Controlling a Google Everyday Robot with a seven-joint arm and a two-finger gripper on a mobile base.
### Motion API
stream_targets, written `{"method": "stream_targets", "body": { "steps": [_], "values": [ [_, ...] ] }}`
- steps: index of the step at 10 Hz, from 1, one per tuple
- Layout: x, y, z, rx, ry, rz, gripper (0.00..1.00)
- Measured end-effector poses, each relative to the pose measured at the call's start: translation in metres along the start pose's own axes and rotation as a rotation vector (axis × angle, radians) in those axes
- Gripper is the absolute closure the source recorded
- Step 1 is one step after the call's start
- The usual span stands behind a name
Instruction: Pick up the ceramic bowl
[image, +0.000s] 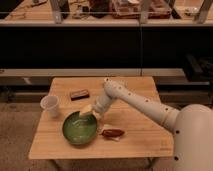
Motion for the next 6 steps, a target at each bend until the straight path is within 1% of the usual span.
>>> {"method": "stream_targets", "body": {
  "steps": [3, 4, 6],
  "values": [
    [-0.0005, 0.0022, 0.0061, -0.008, -0.001, 0.009, 0.63],
    [-0.0007, 0.0034, 0.0061, -0.013, -0.001, 0.01, 0.64],
    [-0.0015, 0.0059, 0.007, -0.027, -0.001, 0.012, 0.6]
  ]
}}
